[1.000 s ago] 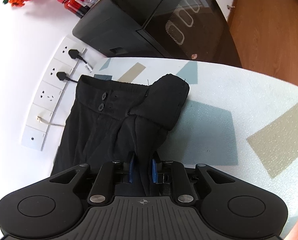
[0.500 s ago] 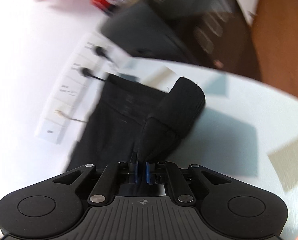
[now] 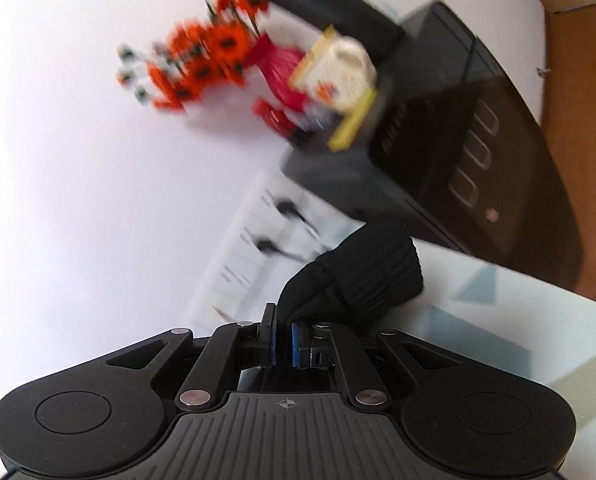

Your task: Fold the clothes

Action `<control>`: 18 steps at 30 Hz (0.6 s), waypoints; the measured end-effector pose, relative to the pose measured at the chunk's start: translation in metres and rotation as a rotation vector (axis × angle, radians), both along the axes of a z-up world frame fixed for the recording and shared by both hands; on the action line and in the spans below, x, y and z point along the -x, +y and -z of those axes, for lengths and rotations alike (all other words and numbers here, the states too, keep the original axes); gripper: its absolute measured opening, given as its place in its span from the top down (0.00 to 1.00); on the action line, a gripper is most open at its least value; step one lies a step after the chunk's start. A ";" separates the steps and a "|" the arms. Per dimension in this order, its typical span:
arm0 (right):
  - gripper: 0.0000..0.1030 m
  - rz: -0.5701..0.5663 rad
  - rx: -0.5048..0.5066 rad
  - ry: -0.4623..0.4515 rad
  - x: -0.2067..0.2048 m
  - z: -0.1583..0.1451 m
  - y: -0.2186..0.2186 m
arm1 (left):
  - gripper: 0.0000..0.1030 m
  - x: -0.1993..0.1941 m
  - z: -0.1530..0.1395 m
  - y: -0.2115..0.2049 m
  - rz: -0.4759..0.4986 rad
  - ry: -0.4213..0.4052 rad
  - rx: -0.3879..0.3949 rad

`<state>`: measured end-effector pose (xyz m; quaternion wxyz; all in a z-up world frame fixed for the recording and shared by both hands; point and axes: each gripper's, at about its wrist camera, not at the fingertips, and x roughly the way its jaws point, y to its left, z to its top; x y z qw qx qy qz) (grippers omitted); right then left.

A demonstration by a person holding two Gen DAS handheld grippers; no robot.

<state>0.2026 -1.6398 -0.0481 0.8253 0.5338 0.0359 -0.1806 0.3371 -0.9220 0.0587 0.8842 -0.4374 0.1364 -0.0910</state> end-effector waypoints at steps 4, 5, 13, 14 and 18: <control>0.94 0.025 -0.014 0.025 -0.004 0.009 -0.011 | 0.95 -0.002 0.001 -0.003 0.022 0.048 -0.014; 0.94 0.015 -0.023 0.053 -0.009 0.013 -0.013 | 0.95 -0.009 0.001 -0.003 0.016 0.057 -0.001; 0.94 -0.051 0.018 0.130 -0.061 0.008 -0.014 | 0.95 -0.079 -0.015 -0.007 -0.037 0.127 0.081; 0.94 -0.060 0.030 0.134 -0.070 0.005 -0.013 | 0.95 -0.092 -0.013 -0.007 -0.046 0.146 0.088; 0.94 -0.094 0.080 0.167 -0.111 -0.003 -0.011 | 0.95 -0.146 0.002 -0.008 -0.067 0.207 0.098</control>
